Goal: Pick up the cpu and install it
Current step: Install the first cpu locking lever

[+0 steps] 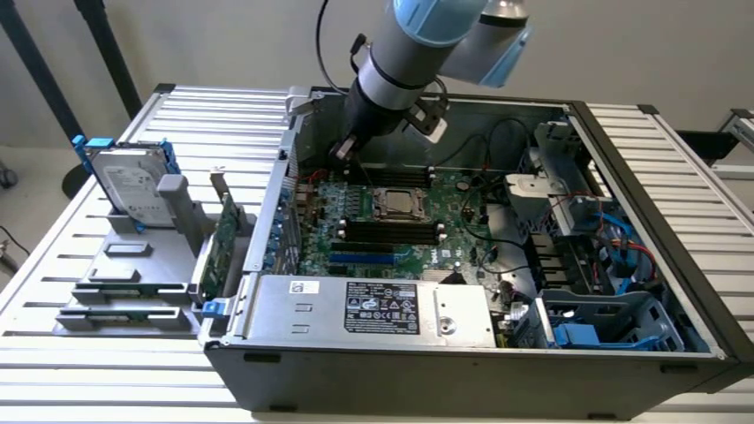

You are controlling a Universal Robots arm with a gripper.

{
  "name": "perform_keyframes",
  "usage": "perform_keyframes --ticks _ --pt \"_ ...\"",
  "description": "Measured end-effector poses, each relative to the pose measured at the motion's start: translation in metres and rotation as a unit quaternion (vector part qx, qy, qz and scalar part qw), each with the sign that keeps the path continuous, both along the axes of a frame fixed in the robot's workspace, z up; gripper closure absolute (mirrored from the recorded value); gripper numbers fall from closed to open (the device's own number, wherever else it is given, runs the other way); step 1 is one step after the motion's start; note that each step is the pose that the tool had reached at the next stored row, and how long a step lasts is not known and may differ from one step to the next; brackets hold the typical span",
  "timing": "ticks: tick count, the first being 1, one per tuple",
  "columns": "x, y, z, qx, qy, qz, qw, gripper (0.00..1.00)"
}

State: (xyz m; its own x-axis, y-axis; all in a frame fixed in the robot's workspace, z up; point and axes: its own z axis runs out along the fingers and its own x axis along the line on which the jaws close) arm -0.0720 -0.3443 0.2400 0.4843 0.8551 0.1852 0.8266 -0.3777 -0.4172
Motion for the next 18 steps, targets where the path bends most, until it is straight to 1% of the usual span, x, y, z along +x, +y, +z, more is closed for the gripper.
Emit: perform_keyframes --ticks 2,3,6,9,12,14,18 --pt "0.0 0.0 0.0 0.0024 -0.0044 0.0 1.0 0.89" --pt "-0.0001 0.0 0.0 0.0032 -0.0069 0.0 1.0 0.89" --pt "-0.0002 0.0 0.0002 0.0056 -0.015 0.0 0.9999 0.89" --pt "-0.0002 0.0 0.002 0.007 -0.0224 -0.001 0.9997 0.89" --pt "-0.0002 0.0 0.004 0.0073 -0.0301 -0.001 0.9995 0.89" --pt "-0.0002 0.0 0.0049 0.0073 -0.0367 -0.001 0.9993 0.89" --pt "-0.0002 -0.0001 0.0056 0.0075 -0.0522 -0.001 0.9986 0.89"
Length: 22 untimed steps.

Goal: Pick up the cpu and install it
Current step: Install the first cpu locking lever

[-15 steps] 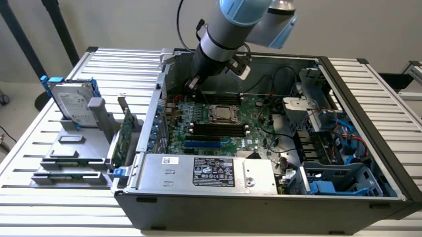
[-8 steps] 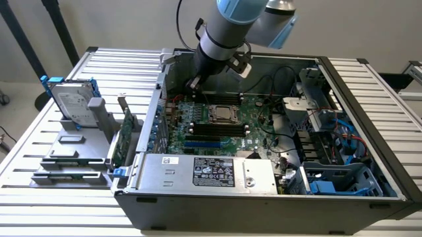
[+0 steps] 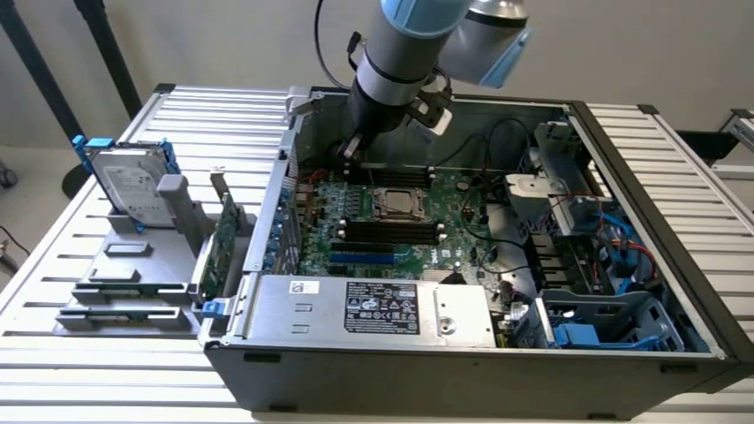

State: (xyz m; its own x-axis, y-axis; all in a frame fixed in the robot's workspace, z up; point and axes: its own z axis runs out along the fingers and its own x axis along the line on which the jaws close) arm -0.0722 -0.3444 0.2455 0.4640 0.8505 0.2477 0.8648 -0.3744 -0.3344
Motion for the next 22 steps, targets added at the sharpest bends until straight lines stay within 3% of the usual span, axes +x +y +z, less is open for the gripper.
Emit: perform_keyframes --ticks 6,14,18,22 --pt "0.001 -0.001 0.0001 0.0028 -0.022 0.0 0.9998 0.89" --pt "0.007 -0.0031 0.0001 0.0082 -0.0457 0.0 0.9989 0.89" --pt "0.011 -0.0046 0.0002 0.012 -0.0555 0.0 0.9984 0.89" --pt "0.011 -0.0081 -0.0034 0.0172 -0.0591 -0.001 0.9981 0.89"
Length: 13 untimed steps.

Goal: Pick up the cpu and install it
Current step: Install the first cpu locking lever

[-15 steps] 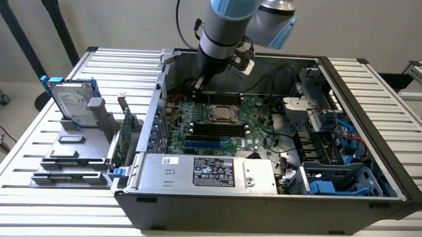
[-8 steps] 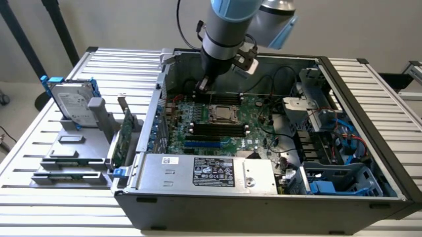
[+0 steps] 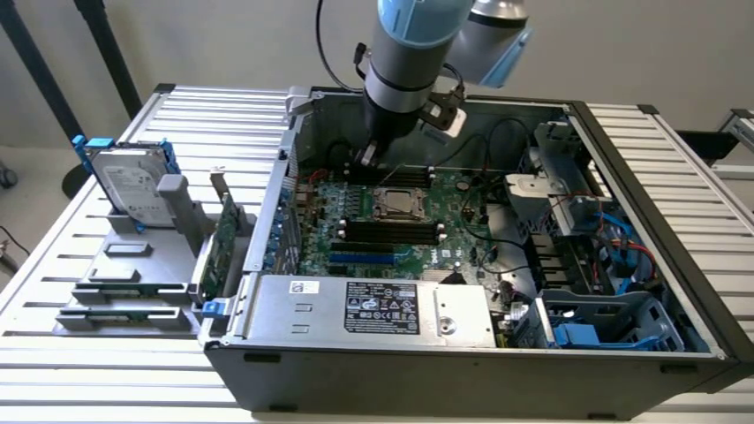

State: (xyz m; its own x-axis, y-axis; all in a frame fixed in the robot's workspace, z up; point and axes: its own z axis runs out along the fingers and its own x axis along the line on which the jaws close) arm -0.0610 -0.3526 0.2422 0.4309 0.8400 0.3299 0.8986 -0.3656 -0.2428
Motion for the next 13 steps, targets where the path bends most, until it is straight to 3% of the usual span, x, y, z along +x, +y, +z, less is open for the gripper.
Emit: perform_keyframes --ticks 6,13 --pt "0.0 -0.0031 -0.0108 -0.0001 -0.0011 0.0 1.0 0.89" --pt "0.0 -0.0032 -0.0236 0.0 -0.0018 0.0 1.0 0.89"
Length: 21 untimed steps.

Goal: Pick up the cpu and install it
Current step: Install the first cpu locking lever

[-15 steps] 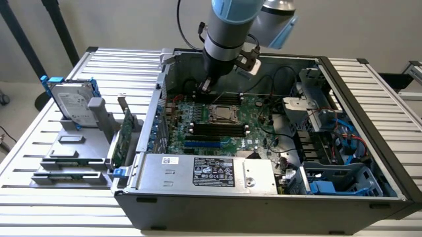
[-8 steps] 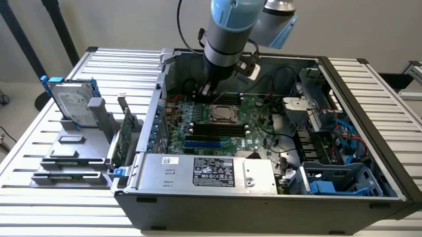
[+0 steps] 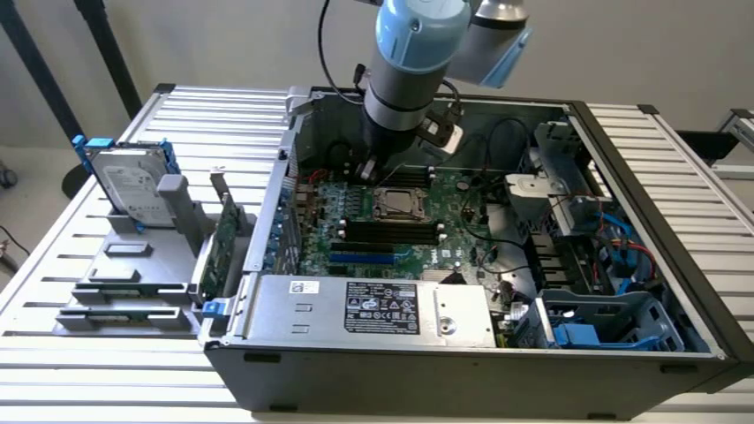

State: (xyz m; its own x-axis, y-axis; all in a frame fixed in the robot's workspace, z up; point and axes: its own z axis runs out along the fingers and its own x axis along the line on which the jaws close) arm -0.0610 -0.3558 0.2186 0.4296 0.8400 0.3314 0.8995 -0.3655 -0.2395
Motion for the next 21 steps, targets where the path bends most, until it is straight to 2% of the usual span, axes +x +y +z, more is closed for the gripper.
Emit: perform_keyframes --ticks 5,8,10,13,15,16,18,21 --pt "0.0 0.0006 -0.0091 -0.0001 -0.0012 0.0 1.0 0.89" --pt "0.0 0.0026 -0.0131 -0.0018 -0.0018 0.0 1.0 0.89" --pt "0.0 0.0053 -0.0146 -0.0051 -0.0019 0.0 1.0 0.89" --pt "0.0 0.0102 -0.0155 -0.0138 -0.0019 0.0 0.9999 0.89" --pt "0.0 0.0111 -0.0156 -0.0195 -0.0019 0.0 0.9998 0.89" --pt "0.0 0.0111 -0.0156 -0.0212 -0.0019 0.0 0.9998 0.89" --pt "0.0 0.0111 -0.0156 -0.023 -0.0019 0.0 0.9997 0.89" --pt "0.0 0.0112 -0.0156 -0.0235 -0.0019 0.0 0.9997 0.89"
